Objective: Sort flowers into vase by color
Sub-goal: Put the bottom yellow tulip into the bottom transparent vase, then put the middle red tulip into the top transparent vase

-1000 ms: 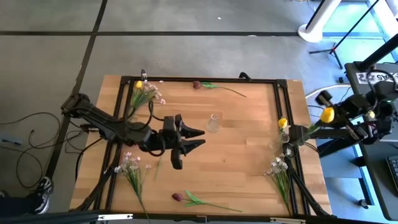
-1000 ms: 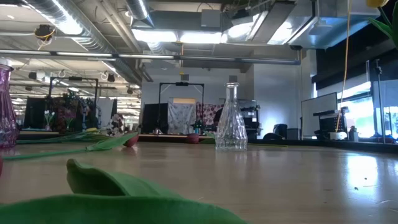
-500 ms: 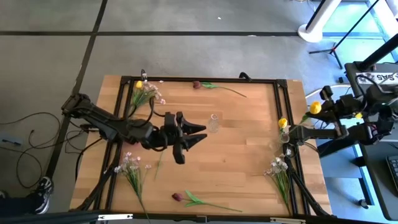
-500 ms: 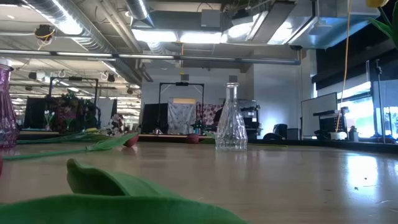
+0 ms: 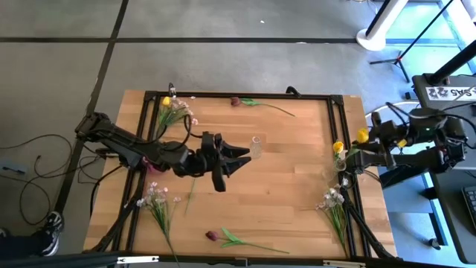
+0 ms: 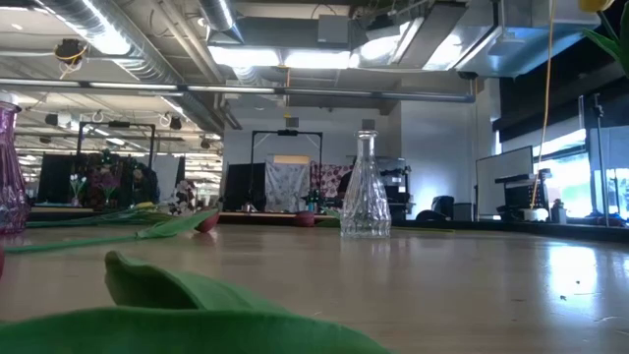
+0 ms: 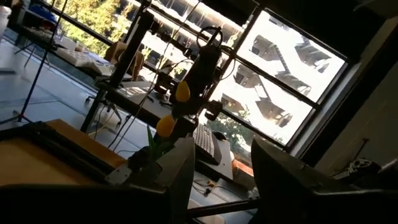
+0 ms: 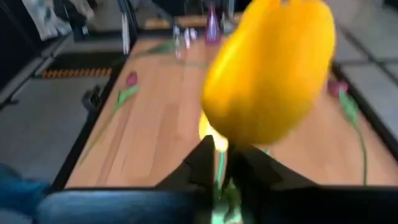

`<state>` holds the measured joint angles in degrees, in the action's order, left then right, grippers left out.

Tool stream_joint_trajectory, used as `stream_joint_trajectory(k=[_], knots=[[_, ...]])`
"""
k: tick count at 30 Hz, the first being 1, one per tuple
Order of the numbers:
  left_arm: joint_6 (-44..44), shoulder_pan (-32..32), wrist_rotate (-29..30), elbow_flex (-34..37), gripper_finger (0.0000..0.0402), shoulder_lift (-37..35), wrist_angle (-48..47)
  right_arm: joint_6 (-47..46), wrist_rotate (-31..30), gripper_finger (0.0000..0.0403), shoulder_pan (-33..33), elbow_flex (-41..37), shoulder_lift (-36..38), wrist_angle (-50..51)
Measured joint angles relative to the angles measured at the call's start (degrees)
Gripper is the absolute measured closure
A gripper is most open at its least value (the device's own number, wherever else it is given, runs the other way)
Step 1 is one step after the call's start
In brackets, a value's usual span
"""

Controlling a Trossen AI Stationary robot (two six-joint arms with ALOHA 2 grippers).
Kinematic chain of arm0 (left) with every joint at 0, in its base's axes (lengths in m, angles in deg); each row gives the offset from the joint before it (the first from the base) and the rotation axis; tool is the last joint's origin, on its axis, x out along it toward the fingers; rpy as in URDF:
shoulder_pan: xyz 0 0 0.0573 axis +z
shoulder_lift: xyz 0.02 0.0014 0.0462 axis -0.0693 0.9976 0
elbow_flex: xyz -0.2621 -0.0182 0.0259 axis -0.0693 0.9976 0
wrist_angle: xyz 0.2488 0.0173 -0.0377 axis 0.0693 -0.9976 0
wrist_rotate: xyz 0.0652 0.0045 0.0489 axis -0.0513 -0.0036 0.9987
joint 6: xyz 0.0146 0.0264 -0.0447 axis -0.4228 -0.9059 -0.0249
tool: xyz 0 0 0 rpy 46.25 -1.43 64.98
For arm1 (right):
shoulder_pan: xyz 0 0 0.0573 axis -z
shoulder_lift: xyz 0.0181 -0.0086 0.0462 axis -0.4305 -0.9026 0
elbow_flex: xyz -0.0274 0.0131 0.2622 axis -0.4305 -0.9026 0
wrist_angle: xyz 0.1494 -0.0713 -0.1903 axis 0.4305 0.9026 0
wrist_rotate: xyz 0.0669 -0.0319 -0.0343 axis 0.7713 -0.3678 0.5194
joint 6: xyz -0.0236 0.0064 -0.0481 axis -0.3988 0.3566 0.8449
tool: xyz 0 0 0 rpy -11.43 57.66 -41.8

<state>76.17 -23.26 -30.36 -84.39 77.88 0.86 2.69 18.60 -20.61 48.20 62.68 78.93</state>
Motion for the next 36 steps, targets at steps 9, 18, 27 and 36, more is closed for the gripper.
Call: stream_joint_trajectory(k=[9,18,27,36], knots=[[7.44,-0.68,1.32,0.0,0.0248,-0.02,-15.82,-5.02,-0.55,0.0172,0.0,13.86,-11.44,12.94],[29.38,1.53,5.39,0.0,0.0248,-0.02,-52.54,-11.39,-1.55,0.0074,0.0,24.13,-17.77,15.21],[47.97,5.04,3.78,0.0,0.0248,1.55,-75.86,-14.15,-2.91,0.0068,0.0,18.39,-17.04,15.26],[51.87,15.9,-7.73,0.0,0.0248,12.54,-83.14,-18.71,-2.96,0.0068,0.0,23.63,-19.03,15.16]])
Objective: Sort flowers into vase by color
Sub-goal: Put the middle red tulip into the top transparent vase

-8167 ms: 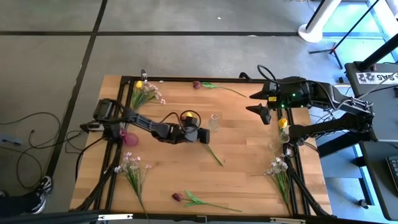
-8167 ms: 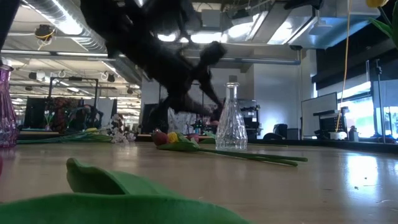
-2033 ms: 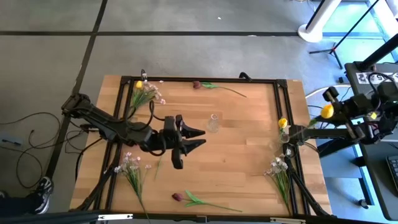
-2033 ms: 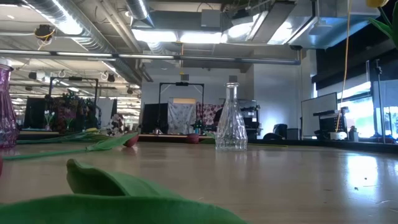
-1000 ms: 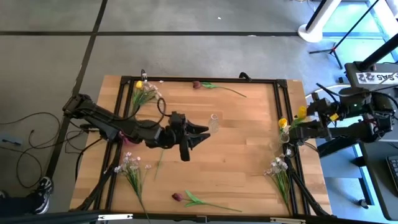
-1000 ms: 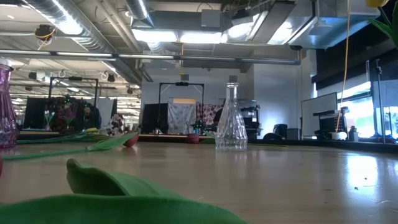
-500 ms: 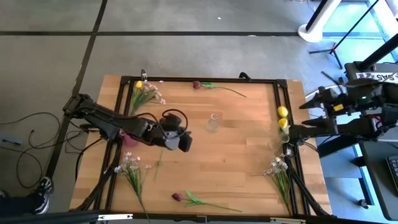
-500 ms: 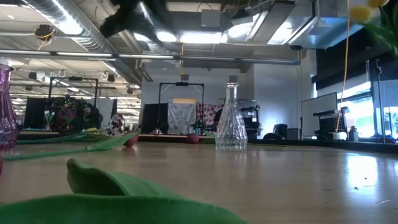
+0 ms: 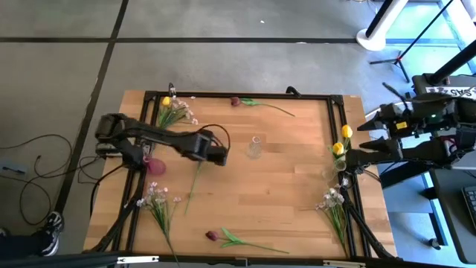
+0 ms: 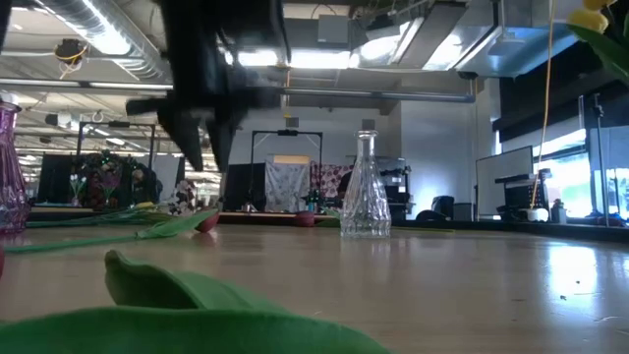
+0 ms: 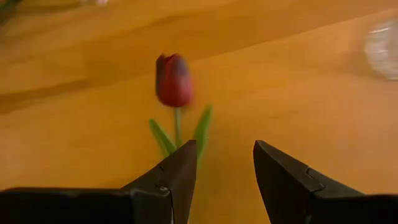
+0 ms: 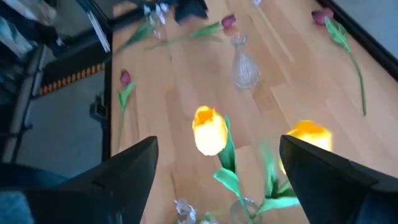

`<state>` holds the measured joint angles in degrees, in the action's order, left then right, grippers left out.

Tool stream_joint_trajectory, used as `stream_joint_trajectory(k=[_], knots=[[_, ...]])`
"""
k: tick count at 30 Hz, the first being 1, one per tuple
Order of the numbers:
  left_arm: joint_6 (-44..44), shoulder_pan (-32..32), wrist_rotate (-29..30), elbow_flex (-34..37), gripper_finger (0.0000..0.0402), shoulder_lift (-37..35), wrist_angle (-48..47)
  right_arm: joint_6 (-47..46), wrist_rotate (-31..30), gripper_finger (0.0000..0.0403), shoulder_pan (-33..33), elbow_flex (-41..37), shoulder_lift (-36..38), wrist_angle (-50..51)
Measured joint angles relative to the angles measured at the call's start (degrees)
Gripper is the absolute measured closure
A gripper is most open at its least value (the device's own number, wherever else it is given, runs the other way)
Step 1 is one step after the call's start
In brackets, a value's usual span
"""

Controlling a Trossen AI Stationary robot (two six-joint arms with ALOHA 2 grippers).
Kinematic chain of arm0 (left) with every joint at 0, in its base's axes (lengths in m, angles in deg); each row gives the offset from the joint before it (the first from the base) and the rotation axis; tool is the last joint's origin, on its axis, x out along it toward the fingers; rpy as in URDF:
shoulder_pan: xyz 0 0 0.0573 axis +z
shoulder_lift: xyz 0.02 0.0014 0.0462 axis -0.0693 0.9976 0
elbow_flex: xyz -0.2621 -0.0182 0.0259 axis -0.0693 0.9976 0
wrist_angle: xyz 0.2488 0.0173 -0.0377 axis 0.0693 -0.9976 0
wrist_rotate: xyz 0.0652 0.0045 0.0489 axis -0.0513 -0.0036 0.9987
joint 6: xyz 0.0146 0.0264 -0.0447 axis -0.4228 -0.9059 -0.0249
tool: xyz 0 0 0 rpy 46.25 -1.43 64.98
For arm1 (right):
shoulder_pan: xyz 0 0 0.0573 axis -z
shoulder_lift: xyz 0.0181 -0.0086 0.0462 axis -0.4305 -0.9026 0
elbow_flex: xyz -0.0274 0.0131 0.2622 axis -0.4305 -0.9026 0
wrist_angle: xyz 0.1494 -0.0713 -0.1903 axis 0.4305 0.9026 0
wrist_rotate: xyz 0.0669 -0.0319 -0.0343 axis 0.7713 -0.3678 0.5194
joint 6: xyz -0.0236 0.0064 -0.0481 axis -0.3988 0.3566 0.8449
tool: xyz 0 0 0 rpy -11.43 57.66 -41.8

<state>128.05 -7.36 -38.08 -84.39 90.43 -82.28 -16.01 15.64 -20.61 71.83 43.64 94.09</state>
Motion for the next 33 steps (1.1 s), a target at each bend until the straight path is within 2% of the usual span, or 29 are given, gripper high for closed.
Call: stream_joint_trajectory(k=[5,10,15,20,26,29,31,33], knots=[[0.18,5.44,-4.51,0.0,0.0248,5.62,-1.96,-2.51,-0.59,0.0068,0.0,6.14,-1.82,-0.08],[-0.58,8.43,-5.61,1.56,0.0248,7.09,-1.2,-4.01,-1.65,0.0068,0.0,10.41,-3.07,-0.14],[-1.95,11.33,-8.28,7.68,0.0254,7.24,7.11,-4.05,-2.83,0.0068,0.0,11.37,-3.57,-0.07],[-1.77,12.33,-8.78,11.55,0.0294,6.67,14.7,-3.82,-4.36,0.0068,0.0,11.37,-4.15,-0.06],[-3.2,11.5,-6.58,11.41,0.0389,6.09,16.49,-2.54,-5.12,0.0068,0.01,11.36,-5.22,-1.36],[-5.01,10.49,-4.0,9.52,0.0393,3.84,17.89,-1.84,-5.42,0.0068,0.0,11.35,-5.51,-3.99],[-6.29,9.18,-1.56,7.17,0.0396,-0.22,18.38,-1.24,-5.42,0.0068,0.01,11.35,-5.64,-5.28],[-9.13,6.64,3.26,4.32,0.0396,-4.1,20.57,-1.02,-5.37,0.0068,0.02,11.35,-5.62,-6.14]])
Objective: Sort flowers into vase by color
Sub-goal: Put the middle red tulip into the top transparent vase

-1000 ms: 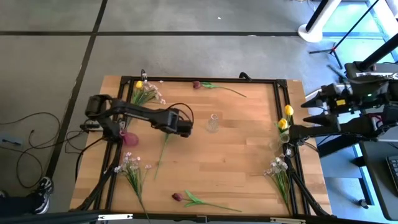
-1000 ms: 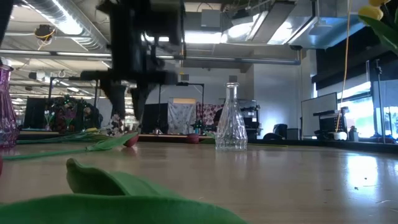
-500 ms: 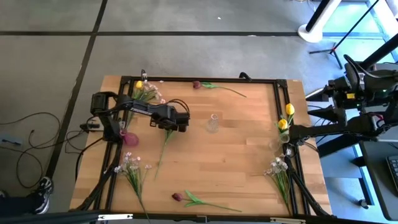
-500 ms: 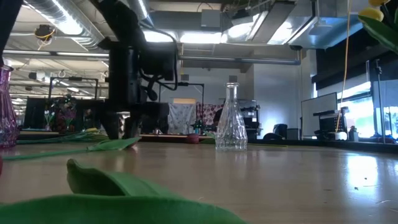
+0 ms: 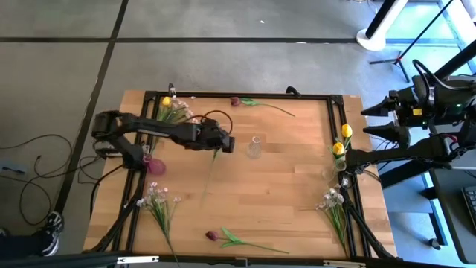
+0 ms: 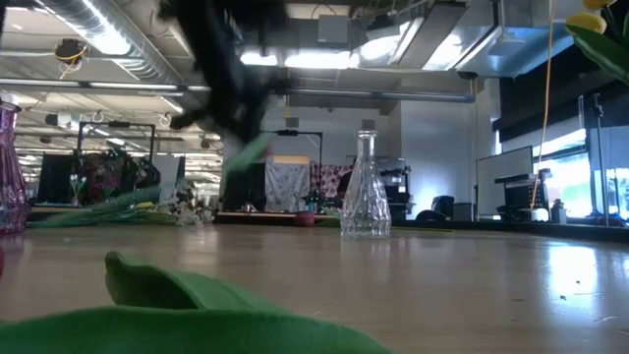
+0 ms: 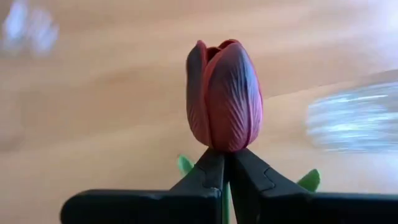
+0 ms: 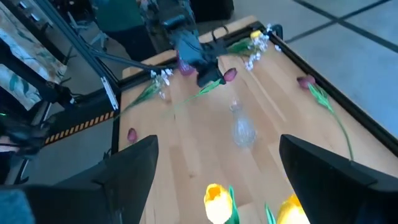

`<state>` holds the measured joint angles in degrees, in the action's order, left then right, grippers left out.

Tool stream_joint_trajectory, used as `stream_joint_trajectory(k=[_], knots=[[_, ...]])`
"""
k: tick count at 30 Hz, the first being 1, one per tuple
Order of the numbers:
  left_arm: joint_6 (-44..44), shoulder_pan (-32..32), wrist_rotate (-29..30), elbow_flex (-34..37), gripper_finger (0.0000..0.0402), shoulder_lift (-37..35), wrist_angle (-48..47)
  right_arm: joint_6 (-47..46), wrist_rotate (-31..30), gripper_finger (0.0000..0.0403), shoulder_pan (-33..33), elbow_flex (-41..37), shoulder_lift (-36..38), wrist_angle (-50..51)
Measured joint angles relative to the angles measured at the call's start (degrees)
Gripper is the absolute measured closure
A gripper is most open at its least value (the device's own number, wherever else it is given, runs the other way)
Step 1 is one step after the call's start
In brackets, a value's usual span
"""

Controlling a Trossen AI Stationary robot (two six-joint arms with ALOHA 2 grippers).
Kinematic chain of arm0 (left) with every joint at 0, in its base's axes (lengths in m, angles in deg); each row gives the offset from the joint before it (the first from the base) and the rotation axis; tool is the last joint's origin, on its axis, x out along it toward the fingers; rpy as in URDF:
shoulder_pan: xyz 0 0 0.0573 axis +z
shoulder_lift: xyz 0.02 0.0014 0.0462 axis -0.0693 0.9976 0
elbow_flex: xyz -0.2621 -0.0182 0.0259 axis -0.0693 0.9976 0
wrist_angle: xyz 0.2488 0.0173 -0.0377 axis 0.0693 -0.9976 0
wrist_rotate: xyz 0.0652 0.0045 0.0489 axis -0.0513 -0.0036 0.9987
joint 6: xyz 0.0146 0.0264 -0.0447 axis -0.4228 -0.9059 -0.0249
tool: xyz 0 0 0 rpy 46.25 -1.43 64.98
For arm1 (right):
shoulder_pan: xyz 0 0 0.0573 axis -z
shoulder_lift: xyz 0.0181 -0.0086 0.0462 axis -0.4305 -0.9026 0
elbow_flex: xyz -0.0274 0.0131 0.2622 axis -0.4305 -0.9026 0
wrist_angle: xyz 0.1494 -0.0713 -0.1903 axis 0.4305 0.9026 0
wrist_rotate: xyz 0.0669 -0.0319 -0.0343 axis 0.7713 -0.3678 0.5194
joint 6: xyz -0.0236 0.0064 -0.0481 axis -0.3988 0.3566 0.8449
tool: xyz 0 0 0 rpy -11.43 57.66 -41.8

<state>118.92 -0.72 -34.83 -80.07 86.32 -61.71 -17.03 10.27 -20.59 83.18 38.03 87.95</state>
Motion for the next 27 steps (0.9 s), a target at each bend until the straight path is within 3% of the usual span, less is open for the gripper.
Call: stream_joint_trajectory(k=[3,6,9,13,16,27], knots=[[-10.02,-4.5,11.1,-2.09,0.0396,-5.46,11.69,0.23,-0.73,0.0068,-0.01,0.0,0.0,-0.98],[-29.0,-8.08,19.17,-2.46,0.0397,-8.8,31.95,0.27,-2.43,0.0068,0.0,0.0,-0.02,-2.2],[-49.41,-9.81,20.42,-2.3,0.0397,-8.21,51.01,0.41,-3.91,0.0068,0.0,0.0,-0.02,-4.88],[-63.17,-8.66,17.38,-2.22,0.0397,-7.67,69.39,0.43,-4.2,0.0068,0.0,-0.07,-0.39,-8.1],[-67.44,-5.91,13.96,-2.29,0.0398,-7.71,76.29,0.43,-4.38,0.0068,0.0,-0.06,-0.38,-9.13],[-67.2,3.63,3.05,-2.27,0.0398,-6.25,78.49,-0.41,-7.05,0.0068,-0.02,-0.07,-1.42,-9.33]])
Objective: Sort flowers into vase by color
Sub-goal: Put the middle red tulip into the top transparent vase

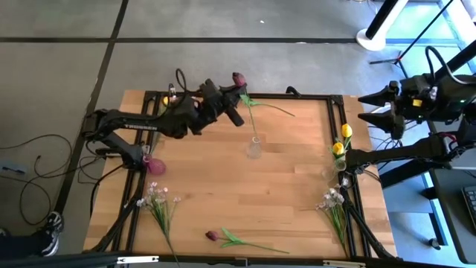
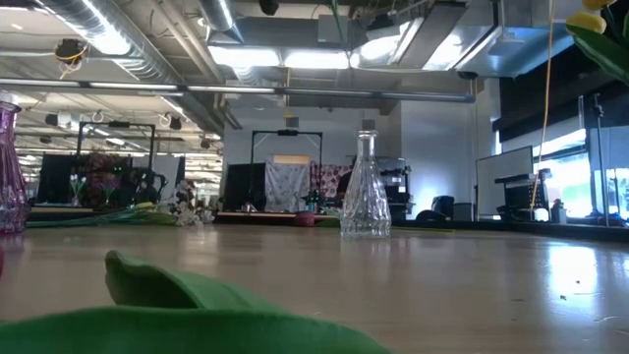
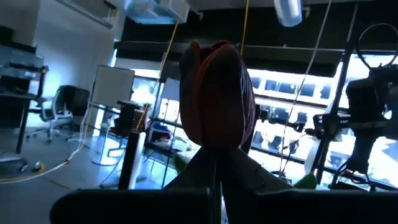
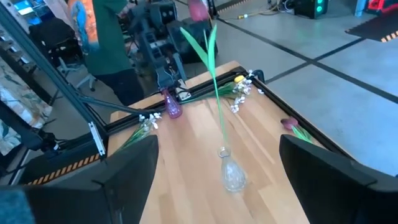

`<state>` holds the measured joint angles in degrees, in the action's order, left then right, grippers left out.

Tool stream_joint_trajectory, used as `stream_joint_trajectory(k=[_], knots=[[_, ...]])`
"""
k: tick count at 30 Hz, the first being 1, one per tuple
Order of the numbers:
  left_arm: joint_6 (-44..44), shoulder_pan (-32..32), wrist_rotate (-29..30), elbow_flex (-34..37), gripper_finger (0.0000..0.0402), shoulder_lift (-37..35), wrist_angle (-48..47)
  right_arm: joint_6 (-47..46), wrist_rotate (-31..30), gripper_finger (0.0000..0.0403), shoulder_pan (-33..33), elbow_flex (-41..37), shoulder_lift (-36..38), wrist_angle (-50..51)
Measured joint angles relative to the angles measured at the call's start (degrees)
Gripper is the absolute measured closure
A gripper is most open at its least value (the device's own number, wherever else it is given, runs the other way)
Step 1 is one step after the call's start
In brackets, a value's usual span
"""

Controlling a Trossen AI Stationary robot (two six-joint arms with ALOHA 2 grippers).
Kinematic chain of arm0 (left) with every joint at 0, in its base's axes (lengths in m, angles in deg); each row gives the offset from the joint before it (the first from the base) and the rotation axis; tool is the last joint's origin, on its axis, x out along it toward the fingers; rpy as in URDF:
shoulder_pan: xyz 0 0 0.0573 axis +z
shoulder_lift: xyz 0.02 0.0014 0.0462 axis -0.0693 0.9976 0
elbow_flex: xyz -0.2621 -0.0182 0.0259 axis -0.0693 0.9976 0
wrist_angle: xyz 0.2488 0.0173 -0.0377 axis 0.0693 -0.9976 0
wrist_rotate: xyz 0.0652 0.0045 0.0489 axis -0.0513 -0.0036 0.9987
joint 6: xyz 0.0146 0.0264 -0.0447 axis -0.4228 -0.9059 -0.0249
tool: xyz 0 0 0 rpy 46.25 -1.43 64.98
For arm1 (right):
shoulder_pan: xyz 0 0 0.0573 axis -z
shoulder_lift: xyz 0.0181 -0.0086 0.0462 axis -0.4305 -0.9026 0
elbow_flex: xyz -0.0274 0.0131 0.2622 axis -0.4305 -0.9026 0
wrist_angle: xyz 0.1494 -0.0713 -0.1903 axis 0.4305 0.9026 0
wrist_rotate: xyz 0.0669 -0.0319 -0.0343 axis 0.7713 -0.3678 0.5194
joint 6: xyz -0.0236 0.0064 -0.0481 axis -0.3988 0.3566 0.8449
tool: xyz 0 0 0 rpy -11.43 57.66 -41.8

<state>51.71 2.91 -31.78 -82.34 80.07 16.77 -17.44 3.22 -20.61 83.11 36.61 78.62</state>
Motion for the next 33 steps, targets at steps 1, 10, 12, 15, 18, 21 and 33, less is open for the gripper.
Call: stream_joint_trajectory(k=[1,10,12,15,18,21,33], knots=[[0.06,0.22,-0.46,-0.02,0.0398,0.02,-0.13,-0.38,-0.03,0.0068,0.01,0.0,-0.24,0.03],[3.08,-0.74,-3.5,0.0,0.0398,3.91,-0.71,-0.89,-0.12,0.0068,0.02,-0.04,-1.84,0.02],[4.26,-0.69,-3.71,0.0,0.0398,4.36,-0.62,-0.85,-0.13,0.0068,0.01,-0.04,-2.4,0.02],[3.68,-0.9,-3.76,-0.02,0.0397,4.33,0.13,-0.51,-0.14,0.0068,0.02,-0.04,-2.59,0.04],[2.74,-1.14,-4.72,-0.28,0.0397,3.5,2.91,0.63,-0.14,0.0068,0.02,-0.04,-2.95,0.04],[0.94,-1.42,-6.28,-2.67,0.0397,3.37,3.94,0.84,-0.14,0.0068,0.01,-0.04,-3.07,0.04],[-0.23,-0.51,-4.46,-4.19,0.0397,3.8,-9.11,0.97,-0.1,0.0068,0.02,-0.04,-2.98,0.5]])
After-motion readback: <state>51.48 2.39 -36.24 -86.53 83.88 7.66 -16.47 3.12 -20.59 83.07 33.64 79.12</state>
